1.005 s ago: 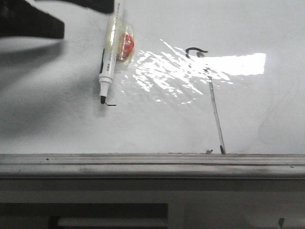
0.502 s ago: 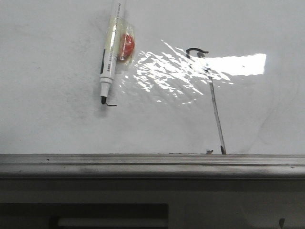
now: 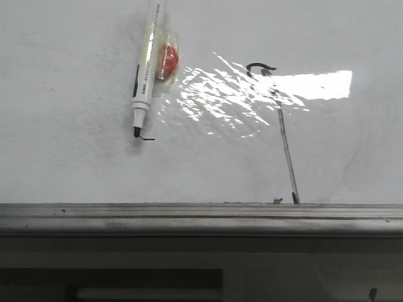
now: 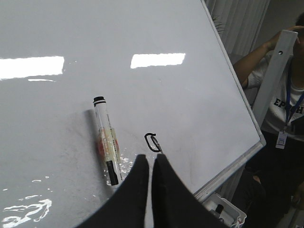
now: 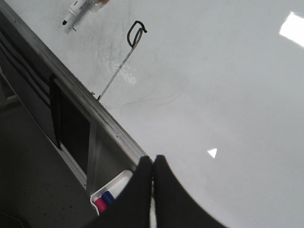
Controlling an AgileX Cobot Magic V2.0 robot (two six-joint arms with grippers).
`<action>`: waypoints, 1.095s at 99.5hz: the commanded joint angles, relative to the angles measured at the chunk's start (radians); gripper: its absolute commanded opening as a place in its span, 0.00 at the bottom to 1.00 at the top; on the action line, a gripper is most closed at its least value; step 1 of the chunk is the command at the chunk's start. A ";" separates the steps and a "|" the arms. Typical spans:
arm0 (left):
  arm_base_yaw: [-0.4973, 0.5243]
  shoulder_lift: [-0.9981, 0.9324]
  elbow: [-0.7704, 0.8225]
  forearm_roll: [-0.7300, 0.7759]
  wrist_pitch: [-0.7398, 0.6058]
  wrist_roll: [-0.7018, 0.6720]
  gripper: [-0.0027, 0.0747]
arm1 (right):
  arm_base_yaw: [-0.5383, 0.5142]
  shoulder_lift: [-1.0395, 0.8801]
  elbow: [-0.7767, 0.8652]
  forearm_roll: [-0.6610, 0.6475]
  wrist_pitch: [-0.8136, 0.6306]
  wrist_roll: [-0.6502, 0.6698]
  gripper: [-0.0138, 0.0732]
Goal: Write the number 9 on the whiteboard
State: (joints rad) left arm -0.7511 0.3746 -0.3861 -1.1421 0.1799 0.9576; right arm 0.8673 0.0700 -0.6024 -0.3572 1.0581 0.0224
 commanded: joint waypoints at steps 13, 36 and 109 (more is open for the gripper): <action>0.000 0.005 -0.009 -0.051 -0.034 -0.001 0.01 | -0.006 0.015 -0.022 -0.033 -0.059 0.002 0.09; 0.057 -0.014 0.043 0.197 -0.006 -0.064 0.01 | -0.006 0.015 -0.022 -0.033 -0.059 0.002 0.09; 0.530 -0.225 0.385 1.173 -0.142 -0.937 0.01 | -0.006 0.015 -0.022 -0.033 -0.057 0.002 0.09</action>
State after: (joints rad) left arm -0.2280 0.1413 -0.0066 0.0283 0.1183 0.0504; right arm 0.8673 0.0700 -0.6024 -0.3572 1.0603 0.0243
